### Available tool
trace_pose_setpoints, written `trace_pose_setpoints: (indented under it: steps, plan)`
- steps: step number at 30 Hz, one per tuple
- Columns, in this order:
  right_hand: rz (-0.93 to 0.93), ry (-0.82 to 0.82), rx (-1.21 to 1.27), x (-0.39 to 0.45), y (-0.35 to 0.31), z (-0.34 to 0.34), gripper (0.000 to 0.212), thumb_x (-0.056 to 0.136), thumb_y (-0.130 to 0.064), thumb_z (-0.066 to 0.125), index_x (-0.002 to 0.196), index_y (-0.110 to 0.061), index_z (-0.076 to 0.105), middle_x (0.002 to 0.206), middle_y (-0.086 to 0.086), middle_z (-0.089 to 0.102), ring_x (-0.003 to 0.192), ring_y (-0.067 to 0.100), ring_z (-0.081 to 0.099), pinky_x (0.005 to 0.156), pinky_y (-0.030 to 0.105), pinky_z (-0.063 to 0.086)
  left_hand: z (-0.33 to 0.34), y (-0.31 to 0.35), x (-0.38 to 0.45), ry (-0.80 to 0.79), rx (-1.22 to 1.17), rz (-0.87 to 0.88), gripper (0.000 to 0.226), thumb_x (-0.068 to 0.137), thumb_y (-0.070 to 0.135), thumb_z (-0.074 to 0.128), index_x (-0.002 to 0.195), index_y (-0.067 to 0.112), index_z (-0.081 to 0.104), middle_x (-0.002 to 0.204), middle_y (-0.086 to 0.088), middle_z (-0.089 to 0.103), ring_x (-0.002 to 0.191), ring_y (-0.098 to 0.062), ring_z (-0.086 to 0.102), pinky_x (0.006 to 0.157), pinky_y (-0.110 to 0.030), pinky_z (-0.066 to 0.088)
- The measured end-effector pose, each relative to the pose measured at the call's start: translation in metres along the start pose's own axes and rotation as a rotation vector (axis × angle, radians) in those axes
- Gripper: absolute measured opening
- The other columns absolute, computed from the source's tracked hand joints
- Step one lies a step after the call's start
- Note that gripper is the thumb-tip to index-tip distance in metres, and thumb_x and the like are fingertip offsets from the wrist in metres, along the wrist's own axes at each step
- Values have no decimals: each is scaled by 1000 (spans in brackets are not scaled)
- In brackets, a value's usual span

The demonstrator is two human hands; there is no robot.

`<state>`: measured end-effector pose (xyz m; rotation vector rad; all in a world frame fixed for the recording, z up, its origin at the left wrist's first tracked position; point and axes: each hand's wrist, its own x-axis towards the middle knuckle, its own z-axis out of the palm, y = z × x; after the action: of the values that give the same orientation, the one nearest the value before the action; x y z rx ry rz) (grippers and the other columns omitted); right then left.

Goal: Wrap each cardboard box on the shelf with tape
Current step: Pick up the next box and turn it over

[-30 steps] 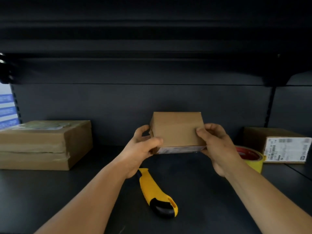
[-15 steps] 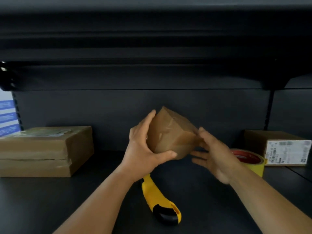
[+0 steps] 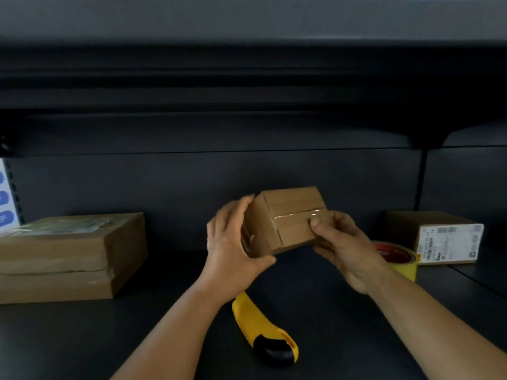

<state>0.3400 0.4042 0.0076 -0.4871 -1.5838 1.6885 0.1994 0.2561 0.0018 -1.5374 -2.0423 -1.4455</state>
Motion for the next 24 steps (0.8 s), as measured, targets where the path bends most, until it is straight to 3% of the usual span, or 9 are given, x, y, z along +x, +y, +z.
trace_pose_setpoints:
  steps: [3, 6, 9, 12, 14, 17, 20, 22, 24]
  plan:
    - [-14, -4, 42, 0, -2, 0, 51, 65, -30, 73, 112, -22, 53, 123, 3, 59, 111, 19, 58, 91, 32, 47, 2, 1, 0, -6, -60, 9, 107, 72, 22, 81, 135, 62, 4, 133, 30, 13, 130, 0, 15, 108, -24, 23]
    - [-37, -38, 34, -2, -4, 1, 64, 63, -28, 74, 122, -26, 49, 122, 0, 59, 112, 15, 57, 92, 30, 47, 3, -1, 2, -1, -188, -44, 106, 72, 23, 81, 147, 45, 9, 149, 23, 16, 137, -1, 24, 113, -30, 30]
    - [-60, -83, 59, -5, -3, 2, 74, 64, -22, 74, 132, -27, 45, 123, -1, 61, 112, 14, 58, 90, 28, 47, 0, 2, 3, -74, -337, -108, 103, 64, 45, 80, 145, 47, 17, 153, 15, 18, 137, -5, 28, 113, -35, 33]
    - [-89, -61, 66, -7, -4, 3, 75, 64, -10, 74, 131, -27, 44, 122, 1, 60, 111, 16, 58, 88, 29, 49, -3, 5, 3, -81, -571, -182, 84, 64, 60, 73, 138, 47, 34, 139, 11, 46, 126, -7, 47, 103, -34, 45]
    - [-99, -52, 48, -8, -5, 4, 77, 67, -4, 74, 133, -28, 42, 123, 2, 57, 113, 19, 56, 93, 33, 49, -4, 4, 3, -56, -613, -216, 68, 75, 41, 75, 131, 45, 37, 127, 11, 55, 114, -4, 55, 92, -28, 51]
    - [-104, -62, 77, -13, -10, 4, 65, 71, -13, 71, 128, -30, 44, 120, 0, 57, 110, 17, 56, 88, 33, 50, -5, 0, 4, -119, -587, -241, 95, 78, 13, 75, 144, 44, 14, 123, 19, 49, 115, -1, 52, 97, -28, 46]
    - [-73, -70, 117, -17, -15, 4, 47, 71, -41, 64, 115, -31, 49, 122, -1, 54, 112, 20, 54, 84, 36, 49, -6, -5, 5, -238, -469, -248, 121, 68, 17, 78, 146, 49, -8, 139, 16, 36, 128, -8, 41, 107, -39, 40]
    - [-47, -41, 118, -16, -16, 3, 43, 69, -51, 60, 105, -30, 51, 119, -1, 53, 111, 22, 53, 89, 43, 48, -6, -5, 6, -266, -372, -243, 125, 62, 20, 77, 143, 53, -12, 144, 13, 30, 131, -11, 38, 108, -43, 39]
    - [-44, -11, 127, -14, -16, 2, 30, 71, -45, 64, 93, -28, 51, 113, -2, 57, 108, 22, 54, 94, 48, 45, -7, -4, 8, -258, -340, -215, 122, 63, 14, 76, 141, 58, -7, 143, 13, 31, 130, -12, 38, 106, -43, 41]
